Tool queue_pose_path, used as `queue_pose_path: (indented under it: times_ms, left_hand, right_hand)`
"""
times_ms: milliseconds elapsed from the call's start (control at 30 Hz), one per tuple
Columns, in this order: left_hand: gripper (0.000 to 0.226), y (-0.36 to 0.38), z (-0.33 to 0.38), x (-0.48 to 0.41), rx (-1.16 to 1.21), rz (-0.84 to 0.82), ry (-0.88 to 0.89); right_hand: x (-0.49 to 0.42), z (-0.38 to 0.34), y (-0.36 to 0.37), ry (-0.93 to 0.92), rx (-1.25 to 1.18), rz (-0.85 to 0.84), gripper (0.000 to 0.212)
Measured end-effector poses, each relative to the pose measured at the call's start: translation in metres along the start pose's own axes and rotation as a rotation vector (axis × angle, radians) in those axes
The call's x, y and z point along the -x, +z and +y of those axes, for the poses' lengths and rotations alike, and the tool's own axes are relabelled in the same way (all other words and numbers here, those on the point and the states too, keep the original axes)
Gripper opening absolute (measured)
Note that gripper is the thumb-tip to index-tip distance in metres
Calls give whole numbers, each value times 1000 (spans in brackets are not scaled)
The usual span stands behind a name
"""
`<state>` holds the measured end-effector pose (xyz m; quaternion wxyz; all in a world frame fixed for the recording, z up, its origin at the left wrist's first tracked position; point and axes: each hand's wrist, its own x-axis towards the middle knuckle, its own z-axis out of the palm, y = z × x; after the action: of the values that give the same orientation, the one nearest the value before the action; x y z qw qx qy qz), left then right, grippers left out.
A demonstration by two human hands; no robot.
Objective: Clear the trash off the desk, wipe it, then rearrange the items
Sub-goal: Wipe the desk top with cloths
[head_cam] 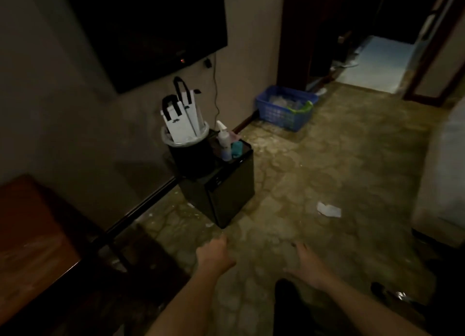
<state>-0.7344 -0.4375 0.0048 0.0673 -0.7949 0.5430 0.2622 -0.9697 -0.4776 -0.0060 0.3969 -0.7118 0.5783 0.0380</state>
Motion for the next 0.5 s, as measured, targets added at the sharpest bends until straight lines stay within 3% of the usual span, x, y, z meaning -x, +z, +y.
queue_pose_path:
  times_ms: [133,333,500]
  left_hand:
    - [60,-27,35,-57,85,8,-67]
    - [50,-81,75,-138,151,38,-179]
    - [55,-110,77,-207,205,27,-259]
  right_hand:
    - [-81,-2,-56,-88,124,-36,82]
    - [-196,-24,-157,-191,152,-56,81]
    - [-280,-51,-185,-259,169,-122,83]
